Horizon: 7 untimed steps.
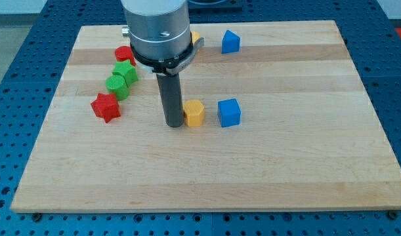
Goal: Push the yellow hexagon above the blue cube
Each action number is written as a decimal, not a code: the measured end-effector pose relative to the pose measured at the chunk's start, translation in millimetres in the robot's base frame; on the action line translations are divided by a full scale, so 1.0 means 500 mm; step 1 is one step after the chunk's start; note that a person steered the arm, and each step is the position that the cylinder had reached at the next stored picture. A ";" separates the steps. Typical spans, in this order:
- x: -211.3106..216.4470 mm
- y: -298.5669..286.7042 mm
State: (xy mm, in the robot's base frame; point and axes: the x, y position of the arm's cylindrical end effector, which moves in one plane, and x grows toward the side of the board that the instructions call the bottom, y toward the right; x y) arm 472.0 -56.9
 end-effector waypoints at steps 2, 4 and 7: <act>0.000 0.065; -0.101 0.113; -0.084 0.187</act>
